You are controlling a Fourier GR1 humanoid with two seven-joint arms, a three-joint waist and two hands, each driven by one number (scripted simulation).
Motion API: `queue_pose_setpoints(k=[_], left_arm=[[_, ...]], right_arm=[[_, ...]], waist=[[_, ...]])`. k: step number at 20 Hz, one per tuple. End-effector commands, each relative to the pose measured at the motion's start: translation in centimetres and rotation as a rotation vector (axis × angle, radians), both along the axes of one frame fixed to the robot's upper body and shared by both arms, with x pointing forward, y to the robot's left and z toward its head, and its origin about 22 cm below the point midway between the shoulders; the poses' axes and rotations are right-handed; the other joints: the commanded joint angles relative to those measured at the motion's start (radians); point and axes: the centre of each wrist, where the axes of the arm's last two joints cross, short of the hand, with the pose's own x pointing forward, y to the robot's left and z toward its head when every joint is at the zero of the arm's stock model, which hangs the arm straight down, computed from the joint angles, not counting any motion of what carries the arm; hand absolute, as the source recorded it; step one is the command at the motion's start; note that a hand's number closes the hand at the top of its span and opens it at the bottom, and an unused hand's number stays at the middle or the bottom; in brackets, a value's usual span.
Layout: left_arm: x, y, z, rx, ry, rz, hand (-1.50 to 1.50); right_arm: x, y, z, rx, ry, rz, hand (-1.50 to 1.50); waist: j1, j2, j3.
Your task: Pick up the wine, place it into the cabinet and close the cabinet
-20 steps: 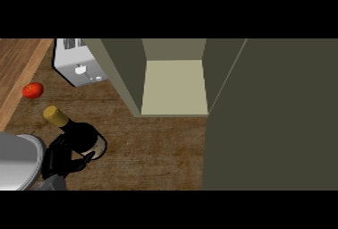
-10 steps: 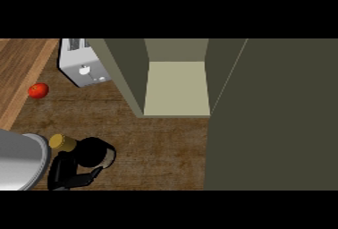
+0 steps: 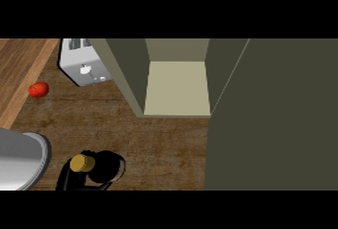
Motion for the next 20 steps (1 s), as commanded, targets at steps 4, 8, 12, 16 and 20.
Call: queue_pose_setpoints(k=[4, 8, 12, 16, 20], left_arm=[[-0.5, -3.8, 3.3, -0.117, -0.109, -0.098, 1.50], [-2.5, -4.3, 6.1, -0.121, -0.099, -0.105, 1.50], [-1.5, -6.6, 11.3, -0.138, -0.138, -0.121, 1.50], [0.3, -9.6, 14.2, -0.139, -0.147, -0.121, 1.50], [1.7, -11.0, 16.9, -0.117, -0.189, -0.097, 1.50]], right_arm=[[0.1, -0.2, -0.6, 0.005, 0.007, -0.012, -1.50], [-1.1, 0.8, -0.1, 0.003, 0.026, 0.018, -1.50], [1.0, 0.1, -0.8, -0.005, 0.001, 0.005, -1.50], [-0.1, 0.9, -0.7, 0.022, 0.011, 0.015, -1.50], [1.2, 1.0, -0.8, 0.004, -0.006, 0.019, -1.50]], waist=[[0.006, 0.004, -0.008], [-0.001, 0.005, -0.009], [0.002, 0.007, -0.009], [-0.008, 0.007, -0.010], [-0.008, 0.008, -0.010]])
